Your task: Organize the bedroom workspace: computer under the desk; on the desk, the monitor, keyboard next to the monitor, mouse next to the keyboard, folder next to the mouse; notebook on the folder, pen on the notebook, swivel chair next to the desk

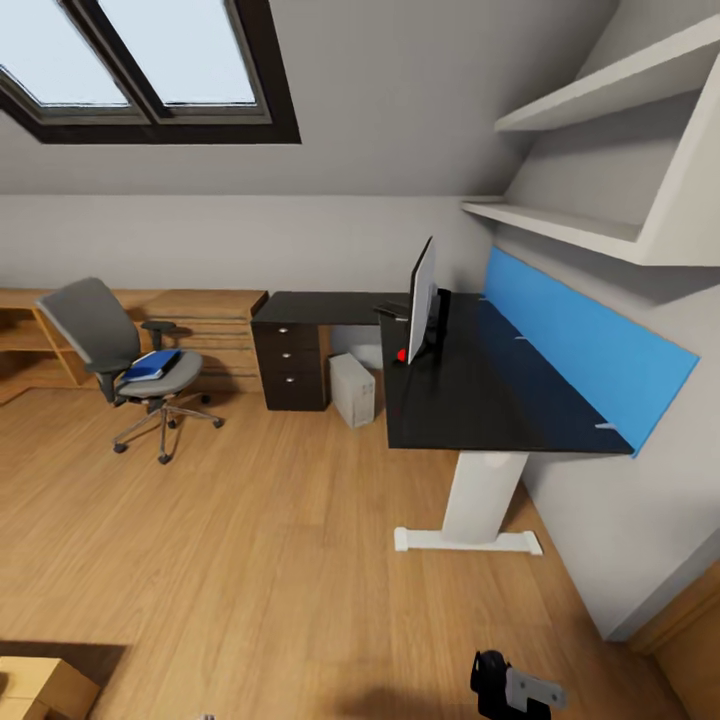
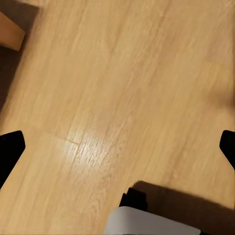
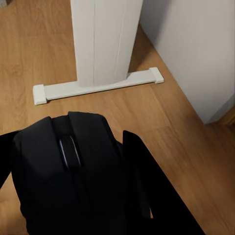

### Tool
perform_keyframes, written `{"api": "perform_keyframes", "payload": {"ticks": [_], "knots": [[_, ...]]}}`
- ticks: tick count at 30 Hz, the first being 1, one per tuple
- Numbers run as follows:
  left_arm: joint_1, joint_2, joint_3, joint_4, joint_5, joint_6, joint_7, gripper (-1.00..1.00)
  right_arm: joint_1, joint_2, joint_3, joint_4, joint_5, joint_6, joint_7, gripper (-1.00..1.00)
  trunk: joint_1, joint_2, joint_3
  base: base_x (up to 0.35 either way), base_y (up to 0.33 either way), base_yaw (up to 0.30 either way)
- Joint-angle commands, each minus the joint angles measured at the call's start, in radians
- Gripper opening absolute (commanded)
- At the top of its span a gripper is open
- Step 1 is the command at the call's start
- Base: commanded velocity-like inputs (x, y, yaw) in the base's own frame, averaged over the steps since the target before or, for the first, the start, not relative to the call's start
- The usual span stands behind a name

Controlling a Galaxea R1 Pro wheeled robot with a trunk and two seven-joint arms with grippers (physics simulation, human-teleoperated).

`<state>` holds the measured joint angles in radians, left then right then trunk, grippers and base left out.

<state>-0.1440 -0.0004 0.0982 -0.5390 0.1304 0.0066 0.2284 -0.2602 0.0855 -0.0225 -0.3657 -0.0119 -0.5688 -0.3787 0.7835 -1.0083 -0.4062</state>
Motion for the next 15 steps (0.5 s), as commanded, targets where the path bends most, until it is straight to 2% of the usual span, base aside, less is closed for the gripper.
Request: {"api": "perform_keyframes", "payload": {"ticks": [1, 6, 15], "knots": [[0.000, -0.001, 0.000, 0.000, 0.011, -0.016, 0.003, 1.00, -0.001, 0.000, -0.002, 0.001, -0.001, -0.005, 0.000, -1.00, 0.000, -0.001, 0.001, -0.011, 0.014, 0.003], [0.000, -0.001, 0.000, 0.000, 0.011, -0.030, 0.003, 1.00, -0.001, 0.000, -0.001, 0.001, -0.002, -0.005, 0.000, -1.00, 0.000, -0.001, 0.008, 0.017, 0.032, 0.001], [0.000, 0.000, -0.001, 0.001, 0.013, -0.031, -0.002, 1.00, -0.001, 0.000, 0.000, 0.002, -0.001, -0.005, 0.001, -1.00, 0.000, -0.001, 0.023, 0.168, 0.210, 0.000]]}}
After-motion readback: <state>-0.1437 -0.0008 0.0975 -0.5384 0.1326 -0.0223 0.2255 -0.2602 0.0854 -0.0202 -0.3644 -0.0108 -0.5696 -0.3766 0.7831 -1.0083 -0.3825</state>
